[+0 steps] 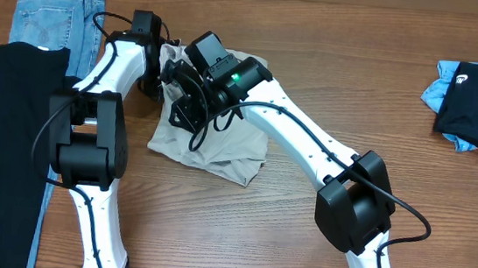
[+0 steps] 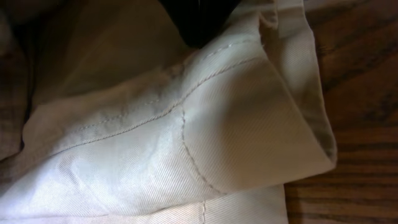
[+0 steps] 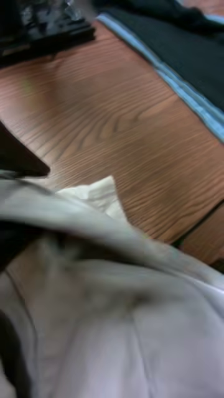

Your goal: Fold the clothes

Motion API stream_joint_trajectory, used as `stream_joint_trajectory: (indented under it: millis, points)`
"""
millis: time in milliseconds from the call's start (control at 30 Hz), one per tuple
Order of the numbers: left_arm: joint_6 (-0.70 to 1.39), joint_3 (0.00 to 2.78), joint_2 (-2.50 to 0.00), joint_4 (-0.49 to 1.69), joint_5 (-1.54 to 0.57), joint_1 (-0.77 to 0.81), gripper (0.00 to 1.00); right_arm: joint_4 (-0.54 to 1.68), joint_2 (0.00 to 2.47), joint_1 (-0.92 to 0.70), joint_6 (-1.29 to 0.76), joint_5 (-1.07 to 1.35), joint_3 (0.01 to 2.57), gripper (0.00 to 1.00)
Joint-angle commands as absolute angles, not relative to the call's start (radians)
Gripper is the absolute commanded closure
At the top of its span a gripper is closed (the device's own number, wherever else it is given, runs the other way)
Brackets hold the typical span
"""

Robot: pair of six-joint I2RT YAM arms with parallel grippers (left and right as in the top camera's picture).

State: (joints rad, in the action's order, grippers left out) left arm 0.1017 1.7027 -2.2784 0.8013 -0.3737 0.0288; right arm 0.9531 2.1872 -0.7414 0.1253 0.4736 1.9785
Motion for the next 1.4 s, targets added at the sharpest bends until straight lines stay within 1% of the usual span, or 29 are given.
stream_joint_trajectory:
  millis: [0, 33, 67, 100, 200, 267, 367, 400, 500, 667, 700, 733, 767, 900, 933, 1000, 1033, 1133, 1167, 1200, 1367]
  points:
    - [0.112, 1.676, -2.368, 0.826, -0.301, 0.053, 0.95, 0.947, 2.17, -0.751, 0.136, 0.51, 2.004, 0.6]
    - [0.112, 1.676, -2.368, 0.827, -0.299, 0.053, 0.95, 0.947, 2.169, -0.751, 0.136, 0.51, 2.004, 0.53]
    - [0.112, 1.676, -2.368, 0.827, -0.295, 0.053, 0.95, 0.947, 2.166, -0.748, 0.14, 0.505, 2.004, 0.51]
    - [0.112, 1.676, -2.368, 0.828, -0.285, 0.052, 0.95, 0.946, 2.162, -0.743, 0.139, 0.49, 2.005, 0.49]
    - [0.112, 1.679, -2.367, 0.842, -0.229, 0.051, 0.96, 0.951, 2.138, -0.722, 0.134, 0.445, 2.013, 0.48]
    - [0.112, 1.689, -2.367, 0.854, -0.198, 0.047, 0.95, 0.948, 2.108, -0.699, 0.087, 0.37, 2.019, 0.48]
    - [0.112, 1.715, -2.367, 0.876, -0.176, 0.035, 0.94, 0.974, 2.079, -0.657, -0.048, 0.15, 2.019, 0.5]
    - [0.112, 1.721, -2.367, 0.883, -0.176, 0.033, 0.94, 0.989, 2.079, -0.644, -0.062, 0.118, 2.019, 0.5]
    - [0.112, 1.733, -2.367, 0.892, -0.176, 0.031, 0.94, 1.013, 2.095, -0.596, -0.065, 0.105, 1.996, 0.51]
    - [0.112, 1.733, -2.367, 0.894, -0.175, 0.032, 0.92, 0.99, 2.122, -0.553, -0.083, 0.123, 1.919, 0.55]
    - [0.112, 1.733, -2.364, 0.894, -0.168, 0.032, 0.87, 0.968, 2.133, -0.548, -0.083, 0.151, 1.884, 0.55]
    - [0.119, 1.733, -2.36, 0.894, -0.147, 0.032, 0.84, 0.957, 2.137, -0.548, -0.083, 0.16, 1.867, 0.55]
    - [0.138, 1.733, -2.354, 0.894, -0.112, 0.032, 0.78, 0.948, 2.143, -0.548, -0.083, 0.162, 1.851, 0.56]
    - [0.21, 1.74, -2.309, 0.915, 0.065, 0.031, 0.66, 0.919, 2.168, -0.551, -0.079, 0.17, 1.803, 0.56]
    - [0.211, 1.743, -2.295, 0.918, 0.089, 0.031, 0.59, 0.908, 2.172, -0.553, -0.079, 0.176, 1.792, 0.56]
    - [0.218, 1.752, -2.259, 0.922, 0.133, 0.031, 0.22, 0.883, 2.18, -0.555, -0.08, 0.179, 1.767, 0.56]
    - [0.224, 1.756, -2.242, 0.923, 0.151, 0.031, 0.14, 0.873, 2.183, -0.555, -0.08, 0.186, 1.758, 0.56]
    - [0.226, 1.768, -2.185, 0.92, 0.186, 0.031, 0.12, 0.852, 2.187, -0.555, -0.08, 0.204, 1.736, 0.56]
    - [0.225, 1.772, -2.165, 0.918, 0.194, 0.031, 0.02, 0.849, 2.187, -0.555, -0.08, 0.206, 1.732, 0.57]
    - [0.225, 1.773, -2.143, 0.914, 0.194, 0.031, 0.0, 0.847, 2.187, -0.555, -0.08, 0.207, 1.728, 0.56]
    - [0.226, 1.778, -2.074, 0.916, 0.245, 0.025, 0.0, 0.845, 2.187, -0.555, -0.08, 0.211, 1.727, 0.56]
